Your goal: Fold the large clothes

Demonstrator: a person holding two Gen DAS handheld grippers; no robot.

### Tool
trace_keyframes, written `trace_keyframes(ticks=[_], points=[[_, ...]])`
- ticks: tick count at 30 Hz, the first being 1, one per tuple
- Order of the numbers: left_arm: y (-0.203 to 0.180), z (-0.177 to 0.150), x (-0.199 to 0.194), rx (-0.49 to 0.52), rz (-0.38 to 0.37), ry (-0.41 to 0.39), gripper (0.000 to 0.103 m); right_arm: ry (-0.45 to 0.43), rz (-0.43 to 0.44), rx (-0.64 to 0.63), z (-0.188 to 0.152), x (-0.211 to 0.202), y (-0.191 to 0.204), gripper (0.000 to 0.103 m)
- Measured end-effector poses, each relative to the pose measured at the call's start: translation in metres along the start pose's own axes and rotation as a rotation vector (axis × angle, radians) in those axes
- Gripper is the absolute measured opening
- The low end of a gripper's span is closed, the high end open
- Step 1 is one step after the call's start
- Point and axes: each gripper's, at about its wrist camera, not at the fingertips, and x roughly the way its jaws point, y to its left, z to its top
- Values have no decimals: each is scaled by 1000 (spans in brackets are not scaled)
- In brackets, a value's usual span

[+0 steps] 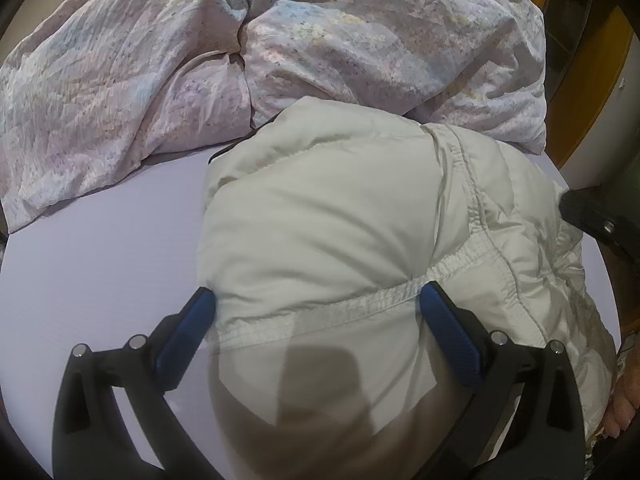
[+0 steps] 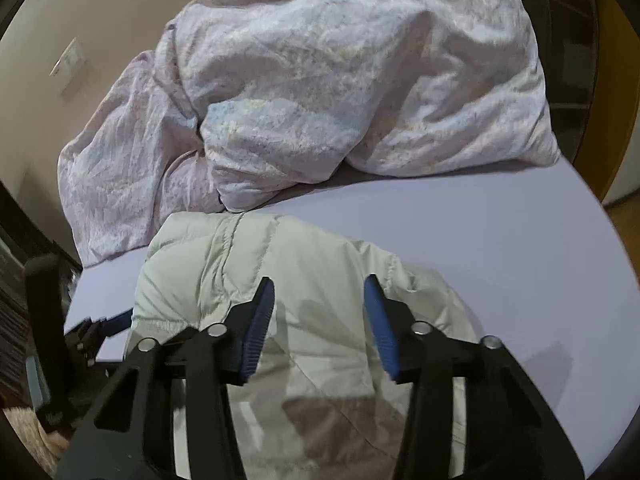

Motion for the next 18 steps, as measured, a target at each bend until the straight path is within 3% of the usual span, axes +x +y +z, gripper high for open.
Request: trace_keyframes(ticks=[11,18], points=[[-7,1,3,23,17,-12,101,37,-91,-6,-14,33,-19,38],[-8,0,7,17,21,-42,101,15,-96,-27,-19,44,-23,39]])
